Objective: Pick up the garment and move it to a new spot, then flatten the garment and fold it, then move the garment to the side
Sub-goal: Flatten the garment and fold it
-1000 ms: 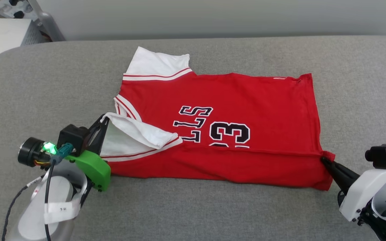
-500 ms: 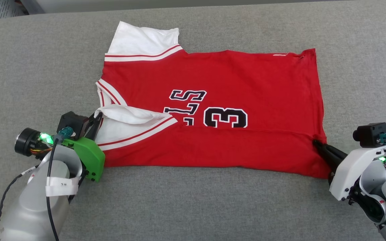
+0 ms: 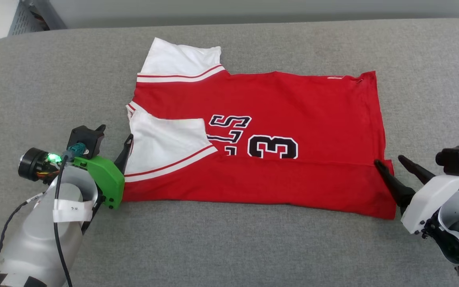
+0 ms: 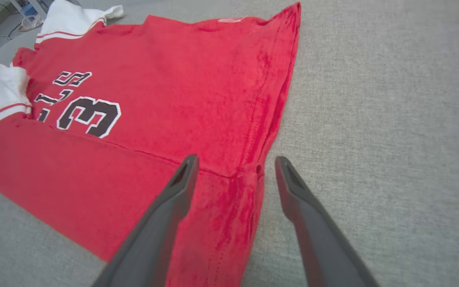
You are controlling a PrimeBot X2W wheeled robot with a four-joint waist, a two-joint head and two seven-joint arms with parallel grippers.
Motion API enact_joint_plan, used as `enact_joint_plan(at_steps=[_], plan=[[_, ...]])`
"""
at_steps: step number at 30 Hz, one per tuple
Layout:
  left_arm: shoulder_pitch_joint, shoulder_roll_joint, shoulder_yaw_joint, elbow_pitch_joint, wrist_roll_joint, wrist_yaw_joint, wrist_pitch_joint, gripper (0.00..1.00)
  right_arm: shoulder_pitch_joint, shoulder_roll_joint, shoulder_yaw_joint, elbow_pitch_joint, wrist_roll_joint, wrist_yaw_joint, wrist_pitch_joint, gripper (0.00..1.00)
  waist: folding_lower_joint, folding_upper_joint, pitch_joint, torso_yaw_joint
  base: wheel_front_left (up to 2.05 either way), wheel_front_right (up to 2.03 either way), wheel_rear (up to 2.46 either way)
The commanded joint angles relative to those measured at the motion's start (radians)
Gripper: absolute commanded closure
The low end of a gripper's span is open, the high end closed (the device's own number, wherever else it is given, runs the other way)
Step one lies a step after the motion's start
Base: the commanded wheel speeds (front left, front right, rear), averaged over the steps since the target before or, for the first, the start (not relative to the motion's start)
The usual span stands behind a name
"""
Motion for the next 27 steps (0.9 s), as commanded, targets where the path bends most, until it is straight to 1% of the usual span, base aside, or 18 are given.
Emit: enact_joint_plan(at_steps=[1,4,8,10,12,16,18,20,24,27], plan=[[-0.027,0.012,-0.01,-0.01,-0.018,-0.003,-0.005,0.0,0.018,-0.003,-0.016,-0.012,-0.009,-0.001,-0.016,0.0,-0.0001,0.0,-0.032,0.022,0.0,0.0,0.0],[-0.043,0.034,-0.044,-0.031,-0.064,-0.003,0.006,0.0,0.041,-0.005,-0.044,-0.041,-0.025,-0.001,-0.022,0.0,-0.0001,0.0,-0.049,0.031,0.0,0.0,0.0],[-0.073,0.08,-0.125,-0.106,-0.173,-0.003,0.121,0.0,0.065,-0.007,-0.078,-0.084,-0.052,-0.001,-0.013,0.0,-0.0001,0.0,-0.066,0.039,0.0,0.0,0.0],[-0.086,0.112,-0.177,-0.164,-0.247,-0.003,0.223,0.0,0.074,-0.003,-0.096,-0.103,-0.062,-0.001,-0.004,0.0,-0.0001,0.0,-0.072,0.042,0.0,0.0,0.0],[-0.105,0.155,-0.234,-0.236,-0.335,-0.003,0.351,0.0,0.084,0.006,-0.115,-0.123,-0.075,-0.001,0.009,0.0,-0.0001,0.0,-0.075,0.044,0.0,0.0,0.0],[-0.134,0.226,-0.317,-0.355,-0.49,-0.003,0.575,0.0,0.098,0.024,-0.136,-0.151,-0.099,-0.001,0.032,0.0,-0.0001,0.0,-0.077,0.043,0.0,0.0,0.0],[-0.142,0.253,-0.352,-0.398,-0.56,-0.003,0.682,0.0,0.102,0.033,-0.143,-0.162,-0.108,-0.001,0.043,0.0,-0.0001,0.0,-0.076,0.04,0.0,0.0,0.0],[-0.152,0.275,-0.379,-0.427,-0.606,-0.003,0.759,0.0,0.104,0.042,-0.146,-0.173,-0.115,-0.001,0.052,0.0,-0.0001,0.0,-0.073,0.035,0.0,0.0,0.0],[-0.162,0.298,-0.424,-0.447,-0.651,-0.003,0.84,0.0,0.1,0.05,-0.147,-0.188,-0.12,-0.001,0.066,0.0,-0.0001,0.0,-0.058,0.017,0.0,0.0,0.0],[-0.162,0.298,-0.447,-0.434,-0.665,-0.003,0.86,0.0,0.091,0.055,-0.146,-0.192,-0.122,-0.001,0.071,0.0,-0.0001,0.0,-0.045,0.002,0.0,0.0,0.0]])
